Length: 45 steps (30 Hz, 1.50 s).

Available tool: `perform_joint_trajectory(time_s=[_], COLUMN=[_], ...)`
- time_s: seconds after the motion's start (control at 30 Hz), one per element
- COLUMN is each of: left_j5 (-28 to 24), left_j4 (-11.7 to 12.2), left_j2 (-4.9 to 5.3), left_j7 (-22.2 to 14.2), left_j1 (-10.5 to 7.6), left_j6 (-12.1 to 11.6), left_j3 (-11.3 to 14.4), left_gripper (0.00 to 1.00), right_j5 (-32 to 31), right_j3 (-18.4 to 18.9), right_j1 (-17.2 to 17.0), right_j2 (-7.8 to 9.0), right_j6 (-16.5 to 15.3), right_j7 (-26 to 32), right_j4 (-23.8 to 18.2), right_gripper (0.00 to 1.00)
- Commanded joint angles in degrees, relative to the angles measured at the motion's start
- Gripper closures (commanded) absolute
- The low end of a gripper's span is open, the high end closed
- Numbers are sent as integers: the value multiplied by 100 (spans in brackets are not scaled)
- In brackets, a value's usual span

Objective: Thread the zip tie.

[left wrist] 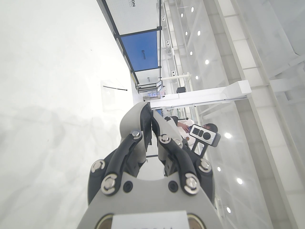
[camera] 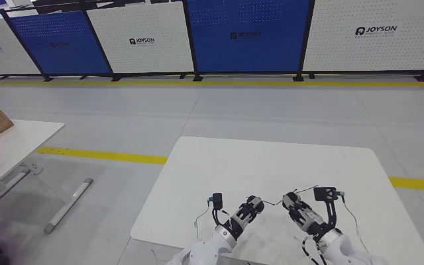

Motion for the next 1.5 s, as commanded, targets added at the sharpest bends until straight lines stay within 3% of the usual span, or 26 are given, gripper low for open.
perform_joint_trajectory(time_s=[0.0, 1.1, 1.47], left_j5=[0, 0, -764], left_j4=[0, 0, 77], left_j2=[0, 0, -55], left_j7=[0, 0, -150], left_j1=[0, 0, -28], left_j6=[0, 0, -119], left_j3=[0, 0, -30], left_gripper=[100, 100, 100], right_j5=[-8, -57, -36], right_j3=[-22, -143, -150], right_j1=[33, 109, 135], right_j2=[-3, -17, -18], right_j6=[21, 31, -60], right_j7=[30, 50, 37], right_j4=[18, 90, 115], right_gripper=[100, 100, 100])
